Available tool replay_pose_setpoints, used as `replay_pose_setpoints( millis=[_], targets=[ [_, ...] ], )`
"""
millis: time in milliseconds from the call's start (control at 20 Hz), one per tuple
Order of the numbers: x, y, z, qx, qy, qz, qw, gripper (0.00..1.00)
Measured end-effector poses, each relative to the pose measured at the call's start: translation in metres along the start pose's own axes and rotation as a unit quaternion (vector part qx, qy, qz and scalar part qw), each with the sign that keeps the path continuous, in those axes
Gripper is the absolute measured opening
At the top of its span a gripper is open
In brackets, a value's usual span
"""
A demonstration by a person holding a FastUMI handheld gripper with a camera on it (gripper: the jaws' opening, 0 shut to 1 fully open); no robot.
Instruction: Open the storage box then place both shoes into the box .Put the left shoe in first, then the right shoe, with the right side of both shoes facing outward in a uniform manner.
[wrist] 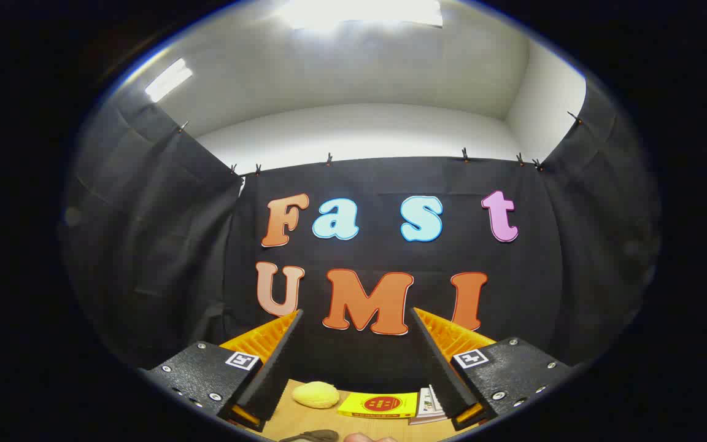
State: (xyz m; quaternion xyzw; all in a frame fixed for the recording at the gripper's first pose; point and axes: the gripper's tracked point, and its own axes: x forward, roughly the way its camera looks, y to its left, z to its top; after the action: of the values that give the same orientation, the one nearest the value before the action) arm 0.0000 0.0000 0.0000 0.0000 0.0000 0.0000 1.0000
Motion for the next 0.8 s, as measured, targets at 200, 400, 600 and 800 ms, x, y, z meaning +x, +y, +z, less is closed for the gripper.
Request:
replay_pose_setpoints(
  millis=[200, 400, 600, 800],
  targets=[
    [-0.002, 0.001, -0.002, -0.003, 0.0, -0.004, 1.0, 0.99],
    [-0.003, -0.002, -0.002, 0.001, 0.003, -0.009, 1.0, 0.99],
    [-0.001, 0.002, -0.001, 0.002, 0.001, -0.005, 1.0, 0.99],
    [-0.001, 0.012, -0.008, 0.008, 0.008, 0.006, 1.0, 0.99]
  ],
)
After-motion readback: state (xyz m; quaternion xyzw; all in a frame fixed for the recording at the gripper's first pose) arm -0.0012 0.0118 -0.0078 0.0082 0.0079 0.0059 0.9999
